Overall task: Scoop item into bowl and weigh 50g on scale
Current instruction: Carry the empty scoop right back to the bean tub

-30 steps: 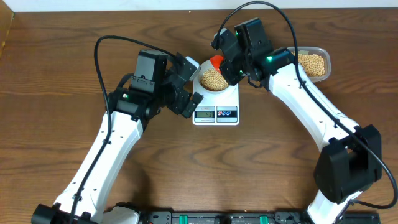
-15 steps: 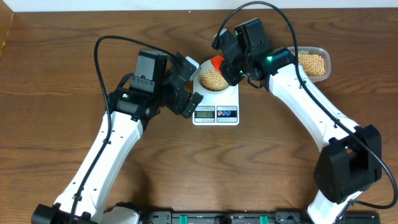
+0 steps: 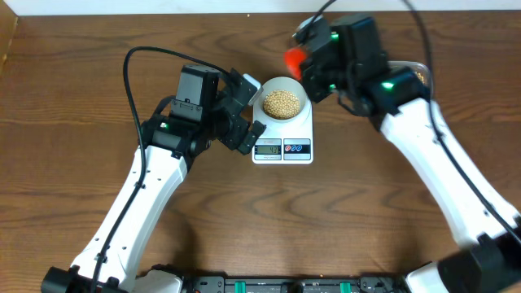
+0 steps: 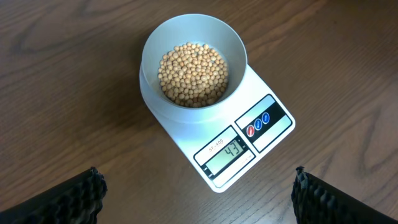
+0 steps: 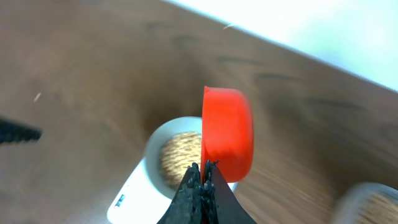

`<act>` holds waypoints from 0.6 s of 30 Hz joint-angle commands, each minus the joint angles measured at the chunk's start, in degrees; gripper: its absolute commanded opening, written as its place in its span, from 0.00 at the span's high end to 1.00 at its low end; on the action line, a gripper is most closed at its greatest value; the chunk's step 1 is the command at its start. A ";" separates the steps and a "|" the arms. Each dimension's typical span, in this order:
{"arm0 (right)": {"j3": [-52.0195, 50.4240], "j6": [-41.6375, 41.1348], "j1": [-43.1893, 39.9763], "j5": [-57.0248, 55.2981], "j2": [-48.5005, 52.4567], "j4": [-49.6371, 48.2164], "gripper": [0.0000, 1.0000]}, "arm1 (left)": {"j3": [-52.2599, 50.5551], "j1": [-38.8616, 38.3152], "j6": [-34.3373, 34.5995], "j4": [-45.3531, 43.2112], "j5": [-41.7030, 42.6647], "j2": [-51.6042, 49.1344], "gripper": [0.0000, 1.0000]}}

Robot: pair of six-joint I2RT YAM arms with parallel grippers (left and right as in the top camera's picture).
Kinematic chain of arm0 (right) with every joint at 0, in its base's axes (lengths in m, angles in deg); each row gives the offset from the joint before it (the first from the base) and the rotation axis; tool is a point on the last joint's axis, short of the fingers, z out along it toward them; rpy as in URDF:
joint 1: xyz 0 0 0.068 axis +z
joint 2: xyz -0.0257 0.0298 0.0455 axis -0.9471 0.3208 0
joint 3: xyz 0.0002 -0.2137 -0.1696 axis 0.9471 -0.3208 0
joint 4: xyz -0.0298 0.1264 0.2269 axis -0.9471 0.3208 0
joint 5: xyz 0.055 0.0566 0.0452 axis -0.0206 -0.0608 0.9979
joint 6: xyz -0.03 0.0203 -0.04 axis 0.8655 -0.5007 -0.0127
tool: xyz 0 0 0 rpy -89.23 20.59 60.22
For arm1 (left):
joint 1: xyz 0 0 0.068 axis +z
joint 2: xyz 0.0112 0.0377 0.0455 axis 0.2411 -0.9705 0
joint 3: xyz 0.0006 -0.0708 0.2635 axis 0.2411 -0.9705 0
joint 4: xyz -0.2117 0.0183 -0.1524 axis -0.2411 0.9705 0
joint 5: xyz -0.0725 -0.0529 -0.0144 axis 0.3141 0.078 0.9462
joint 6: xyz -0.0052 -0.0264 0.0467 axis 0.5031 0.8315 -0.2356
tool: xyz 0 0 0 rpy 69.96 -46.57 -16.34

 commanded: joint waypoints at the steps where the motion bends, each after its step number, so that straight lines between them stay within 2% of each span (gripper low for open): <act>1: 0.24 -7.82 -1.92 -14.36 -2.03 1.66 0.99 | -0.13 0.02 -0.13 0.11 -0.37 -0.44 0.02; 5: 0.22 -9.03 -3.82 -21.49 -1.92 4.76 0.99 | -0.13 0.02 -0.13 0.11 -0.37 -0.44 0.02; 18: 0.11 -13.05 -13.38 -21.38 -1.44 9.90 0.99 | -0.13 0.02 -0.13 0.11 -0.37 -0.44 0.02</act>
